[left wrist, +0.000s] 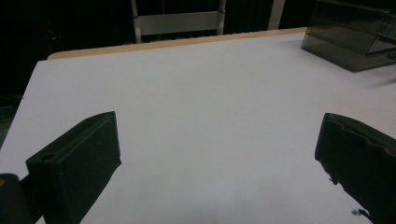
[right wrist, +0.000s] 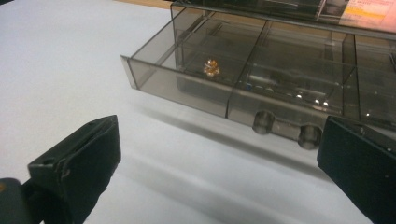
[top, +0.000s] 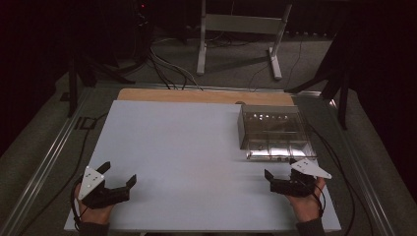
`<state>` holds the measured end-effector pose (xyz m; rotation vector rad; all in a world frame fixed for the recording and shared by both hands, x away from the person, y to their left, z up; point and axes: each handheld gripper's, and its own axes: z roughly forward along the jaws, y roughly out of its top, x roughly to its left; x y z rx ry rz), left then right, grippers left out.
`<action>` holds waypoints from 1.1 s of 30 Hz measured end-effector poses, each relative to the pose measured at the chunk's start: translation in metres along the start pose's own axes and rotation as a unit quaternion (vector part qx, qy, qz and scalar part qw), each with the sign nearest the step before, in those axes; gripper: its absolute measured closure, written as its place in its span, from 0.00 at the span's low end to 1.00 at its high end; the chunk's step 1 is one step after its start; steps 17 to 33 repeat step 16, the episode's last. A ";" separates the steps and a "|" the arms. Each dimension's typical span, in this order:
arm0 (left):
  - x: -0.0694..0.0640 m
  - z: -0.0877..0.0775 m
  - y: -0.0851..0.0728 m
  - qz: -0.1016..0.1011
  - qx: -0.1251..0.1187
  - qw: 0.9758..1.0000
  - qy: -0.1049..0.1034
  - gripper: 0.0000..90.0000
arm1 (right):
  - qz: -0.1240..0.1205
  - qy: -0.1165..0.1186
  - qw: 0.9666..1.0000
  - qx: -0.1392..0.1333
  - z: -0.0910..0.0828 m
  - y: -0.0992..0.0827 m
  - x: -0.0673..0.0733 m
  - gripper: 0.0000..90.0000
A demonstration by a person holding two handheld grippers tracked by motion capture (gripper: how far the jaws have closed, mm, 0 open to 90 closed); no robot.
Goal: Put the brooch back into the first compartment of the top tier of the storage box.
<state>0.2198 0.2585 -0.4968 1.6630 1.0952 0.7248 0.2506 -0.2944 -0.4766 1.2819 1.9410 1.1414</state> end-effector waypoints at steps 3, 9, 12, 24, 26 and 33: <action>-0.001 0.000 0.000 0.001 0.001 1.000 -0.002 0.01 | 0.003 0.001 1.000 -0.006 -0.002 -0.004 -0.003 0.00; -0.001 0.001 0.001 0.000 -0.002 1.000 -0.008 0.01 | 0.009 0.013 1.000 -0.020 -0.007 -0.015 -0.007 0.00; -0.001 0.001 0.000 0.001 -0.001 1.000 -0.010 0.01 | 0.008 0.013 1.000 -0.019 -0.006 -0.017 -0.007 0.00; -0.003 0.004 0.000 0.003 0.006 1.000 -0.010 0.01 | 0.009 0.015 1.000 -0.016 -0.004 -0.019 -0.010 0.00; -0.003 0.004 0.000 0.003 0.006 1.000 -0.010 0.01 | 0.009 0.015 1.000 -0.016 -0.004 -0.019 -0.010 0.00; -0.003 0.004 0.000 0.003 0.006 1.000 -0.010 0.01 | 0.009 0.015 1.000 -0.016 -0.004 -0.019 -0.010 0.00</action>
